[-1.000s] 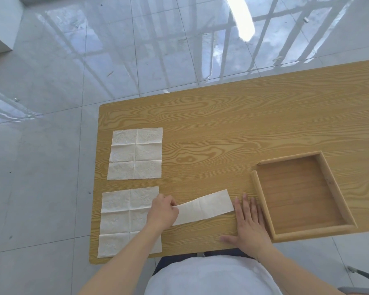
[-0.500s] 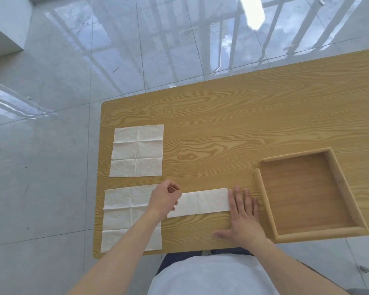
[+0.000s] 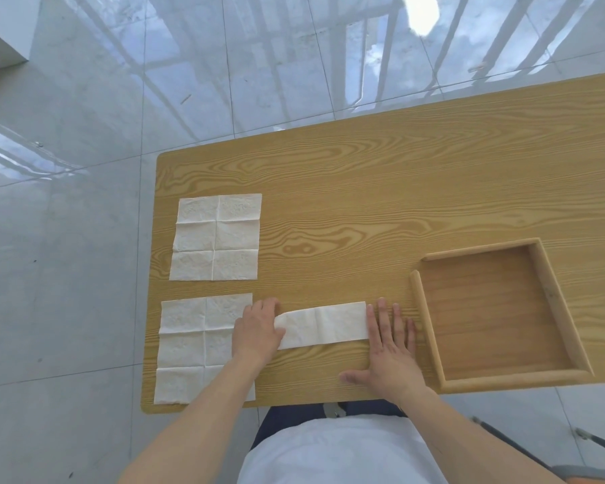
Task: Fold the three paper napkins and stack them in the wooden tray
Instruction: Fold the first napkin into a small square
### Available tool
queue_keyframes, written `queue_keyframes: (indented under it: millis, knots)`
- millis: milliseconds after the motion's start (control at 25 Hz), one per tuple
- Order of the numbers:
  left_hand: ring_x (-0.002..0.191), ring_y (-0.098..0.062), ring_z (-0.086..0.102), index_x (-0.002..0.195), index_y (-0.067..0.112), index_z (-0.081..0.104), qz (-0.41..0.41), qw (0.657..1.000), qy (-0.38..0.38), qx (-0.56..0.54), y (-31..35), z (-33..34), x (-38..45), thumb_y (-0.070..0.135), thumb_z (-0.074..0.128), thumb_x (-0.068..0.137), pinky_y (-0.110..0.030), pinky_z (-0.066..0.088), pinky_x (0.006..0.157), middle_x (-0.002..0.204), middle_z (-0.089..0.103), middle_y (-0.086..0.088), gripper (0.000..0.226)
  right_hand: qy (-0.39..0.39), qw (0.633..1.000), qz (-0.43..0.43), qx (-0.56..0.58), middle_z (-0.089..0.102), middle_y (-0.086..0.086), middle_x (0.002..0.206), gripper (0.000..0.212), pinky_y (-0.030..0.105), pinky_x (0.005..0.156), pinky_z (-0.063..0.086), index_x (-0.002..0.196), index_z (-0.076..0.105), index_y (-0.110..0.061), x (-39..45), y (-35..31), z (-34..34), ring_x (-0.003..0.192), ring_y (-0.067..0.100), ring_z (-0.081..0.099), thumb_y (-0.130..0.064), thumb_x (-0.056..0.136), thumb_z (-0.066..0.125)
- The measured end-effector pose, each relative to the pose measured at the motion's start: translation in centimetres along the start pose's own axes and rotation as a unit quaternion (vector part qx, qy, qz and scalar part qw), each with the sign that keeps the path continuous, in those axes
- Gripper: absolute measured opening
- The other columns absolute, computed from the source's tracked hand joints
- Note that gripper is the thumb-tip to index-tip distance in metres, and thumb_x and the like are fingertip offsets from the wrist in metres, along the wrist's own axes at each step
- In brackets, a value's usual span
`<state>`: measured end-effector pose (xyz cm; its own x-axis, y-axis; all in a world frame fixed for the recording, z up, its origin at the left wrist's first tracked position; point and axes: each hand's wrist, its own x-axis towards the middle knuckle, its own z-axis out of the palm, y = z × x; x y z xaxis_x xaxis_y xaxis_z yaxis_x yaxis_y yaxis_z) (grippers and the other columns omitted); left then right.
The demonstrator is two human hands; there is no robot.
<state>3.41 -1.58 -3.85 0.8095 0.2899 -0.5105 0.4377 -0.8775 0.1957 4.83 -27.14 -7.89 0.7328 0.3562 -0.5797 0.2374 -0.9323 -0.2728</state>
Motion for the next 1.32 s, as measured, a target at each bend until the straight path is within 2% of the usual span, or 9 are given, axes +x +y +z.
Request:
queue_keyframes:
  millis: [200, 320, 440, 600, 760, 920, 1120, 1240, 1320]
  knots:
    - [0.107, -0.020, 0.042, 0.099, 0.022, 0.059, -0.072, 0.996, -0.054, -0.026, 0.0, -0.3, 0.6, 0.026, 0.061, 0.081, -0.034, 0.044, 0.082, 0.110, 0.048, 0.000, 0.018, 0.003, 1.000, -0.002, -0.002, -0.038, 0.002, 0.155, 0.142, 0.048, 0.110, -0.028, 0.147, -0.029, -0.019, 0.0, -0.1, 0.1, 0.141, 0.030, -0.036, -0.099, 0.049, 0.037]
    - [0.079, -0.017, 0.052, 0.084, 0.019, 0.054, -0.090, 0.981, -0.061, -0.161, -0.4, -0.7, 0.3, 0.022, 0.063, 0.081, -0.032, 0.044, 0.066, 0.089, 0.056, -0.001, 0.010, 0.015, 1.000, 0.000, -0.001, -0.036, 0.002, 0.156, 0.143, 0.049, 0.111, -0.026, 0.148, -0.027, -0.019, 0.0, 0.0, 0.3, 0.142, 0.030, -0.034, -0.098, 0.049, 0.040]
    - [0.062, -0.015, 0.055, 0.090, 0.021, 0.056, -0.108, 0.951, -0.044, -0.288, -0.3, -2.4, -0.1, 0.019, 0.066, 0.084, -0.030, 0.047, 0.057, 0.076, 0.056, 0.002, 0.012, 0.020, 1.000, -0.004, 0.001, -0.034, 0.003, 0.157, 0.143, 0.048, 0.111, -0.026, 0.149, -0.025, -0.018, -0.1, 0.0, 0.4, 0.143, 0.030, -0.032, -0.099, 0.049, 0.039]
    - [0.055, -0.011, 0.054, 0.087, 0.023, 0.059, -0.073, 0.938, -0.013, -0.339, 2.6, -3.4, -1.0, 0.022, 0.069, 0.082, -0.029, 0.051, 0.052, 0.075, 0.059, 0.005, 0.012, 0.029, 1.000, -0.004, -0.002, -0.032, 0.004, 0.158, 0.147, 0.048, 0.112, -0.025, 0.148, -0.025, -0.012, -0.1, 0.0, 0.6, 0.144, 0.030, -0.030, -0.100, 0.048, 0.036]
    - [0.060, -0.012, 0.056, 0.085, 0.026, 0.055, -0.012, 0.949, -0.033, -0.313, 6.9, -2.0, -1.2, 0.023, 0.068, 0.081, -0.031, 0.050, 0.056, 0.076, 0.059, 0.006, 0.013, 0.036, 0.999, 0.000, 0.003, -0.033, 0.006, 0.158, 0.149, 0.047, 0.113, -0.024, 0.148, -0.025, -0.011, 0.0, 0.1, 0.7, 0.144, 0.029, -0.029, -0.099, 0.046, 0.038]
    - [0.062, -0.011, 0.060, 0.092, 0.024, 0.053, -0.015, 0.963, -0.040, -0.267, 10.4, 0.3, -0.6, 0.024, 0.065, 0.080, -0.036, 0.054, 0.063, 0.076, 0.060, 0.006, 0.018, 0.040, 0.999, 0.003, 0.007, -0.035, 0.004, 0.157, 0.149, 0.047, 0.113, -0.023, 0.148, -0.026, -0.013, 0.1, 0.1, 0.8, 0.144, 0.028, -0.030, -0.098, 0.045, 0.042]
    - [0.072, -0.009, 0.061, 0.103, 0.029, 0.051, -0.022, 0.966, -0.101, -0.237, 11.7, 2.0, 0.0, 0.055, 0.064, 0.077, -0.031, 0.045, 0.059, 0.078, 0.061, 0.011, 0.040, 0.040, 0.999, 0.007, 0.006, -0.029, 0.005, 0.159, 0.149, 0.048, 0.114, -0.020, 0.149, -0.021, -0.012, 0.1, 0.0, 1.0, 0.146, 0.030, -0.025, -0.096, 0.045, 0.044]
    - [0.094, -0.011, 0.057, 0.110, 0.027, 0.056, 0.137, 0.988, 0.046, -0.048, 8.7, 2.4, -1.1, 0.051, 0.053, 0.087, -0.029, 0.050, 0.068, 0.104, 0.059, 0.010, 0.033, 0.039, 0.999, 0.006, 0.014, -0.023, 0.007, 0.161, 0.149, 0.048, 0.115, -0.018, 0.151, -0.015, -0.010, 0.1, 0.0, 1.0, 0.147, 0.030, -0.021, -0.096, 0.045, 0.044]
    - [0.121, -0.023, 0.045, 0.123, 0.024, 0.051, 0.270, 0.956, 0.079, 0.080, 5.9, 3.0, -2.1, 0.047, 0.048, 0.090, -0.039, 0.050, 0.093, 0.132, 0.049, -0.002, 0.041, 0.041, 0.999, 0.003, 0.018, -0.018, 0.008, 0.163, 0.149, 0.049, 0.115, -0.015, 0.152, -0.012, -0.010, 0.1, 0.0, 1.0, 0.148, 0.031, -0.017, -0.096, 0.044, 0.044]
